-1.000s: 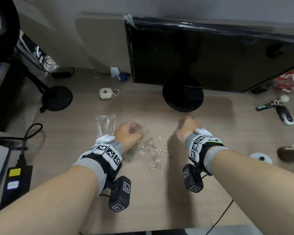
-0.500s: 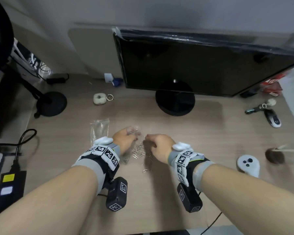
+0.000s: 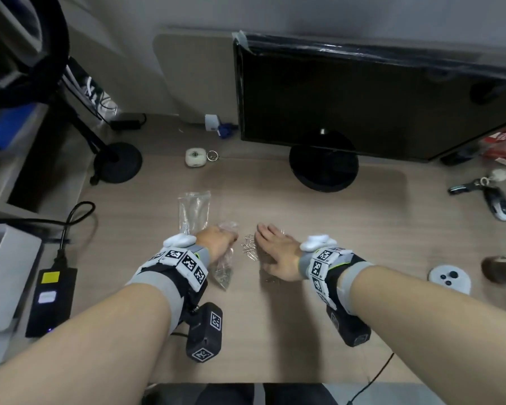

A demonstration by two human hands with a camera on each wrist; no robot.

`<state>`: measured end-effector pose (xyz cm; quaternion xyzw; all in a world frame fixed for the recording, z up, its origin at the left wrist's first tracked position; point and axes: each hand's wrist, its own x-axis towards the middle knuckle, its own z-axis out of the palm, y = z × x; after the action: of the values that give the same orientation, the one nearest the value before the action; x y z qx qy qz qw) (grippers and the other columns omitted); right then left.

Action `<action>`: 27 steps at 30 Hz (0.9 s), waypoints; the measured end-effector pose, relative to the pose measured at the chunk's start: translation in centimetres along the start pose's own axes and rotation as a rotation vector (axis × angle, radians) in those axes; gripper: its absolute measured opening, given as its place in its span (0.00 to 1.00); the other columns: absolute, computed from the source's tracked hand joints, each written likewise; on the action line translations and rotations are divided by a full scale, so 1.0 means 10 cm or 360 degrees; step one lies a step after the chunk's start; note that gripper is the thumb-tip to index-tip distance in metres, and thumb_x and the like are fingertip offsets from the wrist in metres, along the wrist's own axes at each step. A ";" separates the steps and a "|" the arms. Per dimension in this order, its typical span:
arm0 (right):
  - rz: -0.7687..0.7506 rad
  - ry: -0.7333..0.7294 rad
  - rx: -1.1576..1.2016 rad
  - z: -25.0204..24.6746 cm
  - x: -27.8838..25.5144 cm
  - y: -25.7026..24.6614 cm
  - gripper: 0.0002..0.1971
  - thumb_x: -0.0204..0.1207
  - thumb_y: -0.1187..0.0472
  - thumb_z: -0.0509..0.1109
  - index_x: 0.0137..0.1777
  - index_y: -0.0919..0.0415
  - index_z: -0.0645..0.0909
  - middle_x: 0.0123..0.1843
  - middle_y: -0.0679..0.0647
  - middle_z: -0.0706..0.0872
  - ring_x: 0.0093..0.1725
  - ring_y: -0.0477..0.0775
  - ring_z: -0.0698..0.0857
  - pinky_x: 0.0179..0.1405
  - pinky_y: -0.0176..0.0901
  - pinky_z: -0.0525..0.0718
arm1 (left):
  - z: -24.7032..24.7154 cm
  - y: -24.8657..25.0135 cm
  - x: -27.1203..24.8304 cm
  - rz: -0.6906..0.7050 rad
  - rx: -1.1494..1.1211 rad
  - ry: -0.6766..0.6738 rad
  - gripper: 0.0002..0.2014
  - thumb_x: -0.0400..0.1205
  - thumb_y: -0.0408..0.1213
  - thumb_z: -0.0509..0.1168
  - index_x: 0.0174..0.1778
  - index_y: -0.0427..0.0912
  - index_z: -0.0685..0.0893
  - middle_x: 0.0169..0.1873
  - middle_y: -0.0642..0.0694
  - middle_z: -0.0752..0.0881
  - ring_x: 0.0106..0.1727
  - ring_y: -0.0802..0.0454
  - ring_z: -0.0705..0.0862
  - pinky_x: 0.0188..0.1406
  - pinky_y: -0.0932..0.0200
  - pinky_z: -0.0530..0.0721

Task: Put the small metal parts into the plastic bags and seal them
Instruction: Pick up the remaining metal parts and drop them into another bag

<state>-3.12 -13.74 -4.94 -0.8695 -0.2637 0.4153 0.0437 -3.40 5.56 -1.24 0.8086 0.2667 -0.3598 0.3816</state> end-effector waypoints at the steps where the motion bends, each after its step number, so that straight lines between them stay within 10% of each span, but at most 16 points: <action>1: -0.0069 -0.0054 0.0010 -0.01 -0.02 0.00 0.40 0.87 0.56 0.62 0.93 0.58 0.43 0.94 0.52 0.38 0.93 0.56 0.42 0.92 0.54 0.51 | 0.00 0.00 -0.01 -0.0022 0.0051 -0.0020 0.16 0.85 0.39 0.62 0.60 0.32 0.87 0.54 0.35 0.90 0.51 0.38 0.89 0.50 0.52 0.84; 7: 0.0135 0.0505 0.0685 0.03 -0.04 0.12 0.28 0.82 0.65 0.64 0.82 0.53 0.77 0.82 0.51 0.79 0.81 0.56 0.78 0.82 0.45 0.73 | 0.16 -0.13 0.07 -0.0014 0.0232 -0.0115 0.14 0.87 0.35 0.61 0.60 0.31 0.87 0.54 0.36 0.87 0.51 0.40 0.84 0.51 0.51 0.80; 12: 0.0417 0.0550 0.0663 0.24 0.08 -0.01 0.25 0.76 0.69 0.67 0.73 0.52 0.79 0.71 0.57 0.77 0.71 0.63 0.78 0.71 0.50 0.79 | 0.23 -0.13 0.00 -0.0008 0.0310 -0.0204 0.17 0.89 0.35 0.57 0.68 0.29 0.82 0.68 0.32 0.84 0.61 0.37 0.84 0.64 0.48 0.79; 20: 0.0274 0.0677 0.0769 0.15 0.11 -0.19 0.19 0.74 0.73 0.67 0.61 0.56 0.87 0.60 0.54 0.84 0.63 0.58 0.84 0.65 0.42 0.80 | 0.18 -0.14 0.20 -0.0001 0.0311 -0.0229 0.20 0.74 0.50 0.64 0.53 0.42 0.92 0.51 0.46 0.92 0.56 0.45 0.89 0.59 0.55 0.82; 24: 0.0936 0.0628 0.1026 0.08 0.01 0.05 0.10 0.77 0.68 0.68 0.54 0.59 0.87 0.47 0.50 0.86 0.53 0.58 0.89 0.55 0.43 0.87 | 0.06 -0.23 0.16 -0.0170 0.0166 -0.0123 0.11 0.86 0.40 0.66 0.55 0.40 0.93 0.41 0.50 0.90 0.39 0.53 0.85 0.47 0.59 0.79; 27: 0.1179 0.0219 0.1104 0.09 -0.05 0.20 0.04 0.71 0.61 0.71 0.43 0.59 0.86 0.41 0.55 0.90 0.43 0.58 0.91 0.49 0.44 0.91 | 0.08 -0.35 0.27 -0.0259 0.0126 -0.0242 0.17 0.86 0.34 0.62 0.66 0.29 0.87 0.62 0.34 0.90 0.48 0.40 0.89 0.42 0.56 0.80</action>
<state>-3.17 -15.80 -5.78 -0.8643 0.2189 0.4079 0.1968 -4.51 7.32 -5.23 0.7691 0.2873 -0.4600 0.3381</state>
